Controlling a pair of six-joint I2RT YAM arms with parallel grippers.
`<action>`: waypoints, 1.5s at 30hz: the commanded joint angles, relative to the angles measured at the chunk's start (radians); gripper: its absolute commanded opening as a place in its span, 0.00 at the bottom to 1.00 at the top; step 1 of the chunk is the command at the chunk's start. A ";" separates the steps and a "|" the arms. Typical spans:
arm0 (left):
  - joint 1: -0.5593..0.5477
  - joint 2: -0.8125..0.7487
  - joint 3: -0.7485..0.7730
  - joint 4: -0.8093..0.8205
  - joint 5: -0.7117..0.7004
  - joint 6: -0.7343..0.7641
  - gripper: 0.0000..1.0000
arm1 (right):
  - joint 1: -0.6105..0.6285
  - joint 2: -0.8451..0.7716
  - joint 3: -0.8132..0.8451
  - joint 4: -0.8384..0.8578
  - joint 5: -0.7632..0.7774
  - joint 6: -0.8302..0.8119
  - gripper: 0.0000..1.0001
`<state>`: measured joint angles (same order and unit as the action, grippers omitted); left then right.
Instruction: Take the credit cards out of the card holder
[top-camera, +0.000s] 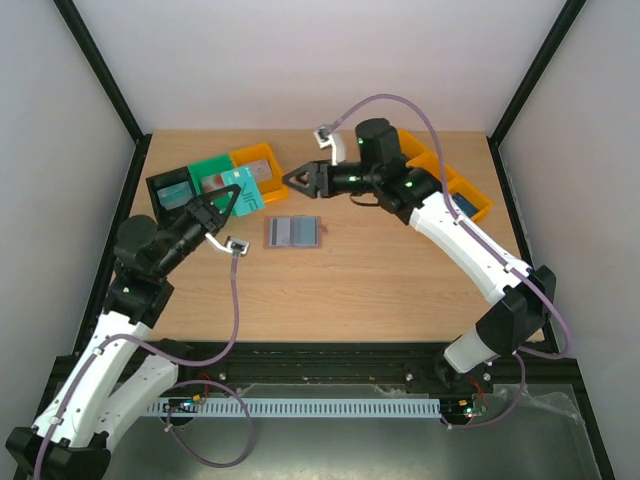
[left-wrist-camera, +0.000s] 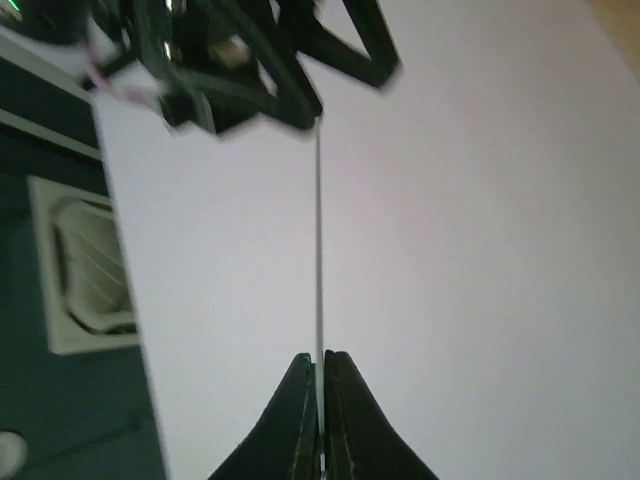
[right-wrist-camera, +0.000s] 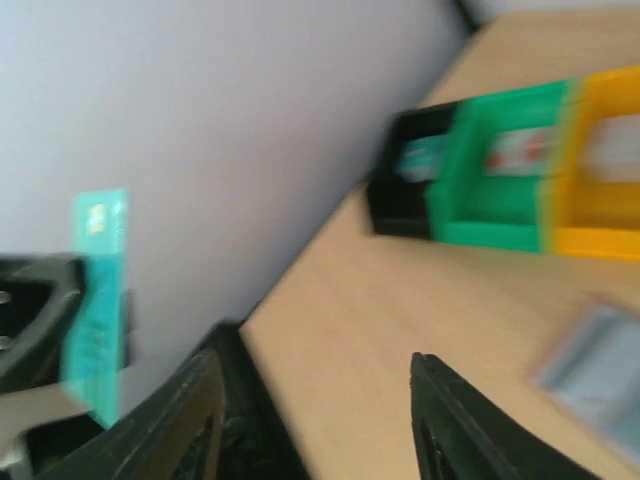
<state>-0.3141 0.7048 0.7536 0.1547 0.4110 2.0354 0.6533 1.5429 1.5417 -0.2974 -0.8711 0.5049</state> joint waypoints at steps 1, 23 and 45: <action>-0.002 0.055 0.046 -0.161 -0.276 -0.124 0.02 | -0.071 -0.081 -0.001 -0.181 0.415 -0.129 0.55; 0.340 0.964 0.719 -0.679 -0.731 -0.927 0.02 | -0.186 -0.153 -0.125 -0.251 1.028 -0.340 0.99; 0.426 1.261 0.757 -0.591 -0.726 -0.999 0.02 | -0.221 -0.084 -0.143 -0.218 0.942 -0.367 0.99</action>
<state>0.1196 1.9179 1.4803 -0.4515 -0.3103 1.0645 0.4385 1.4628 1.4075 -0.5323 0.0830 0.1570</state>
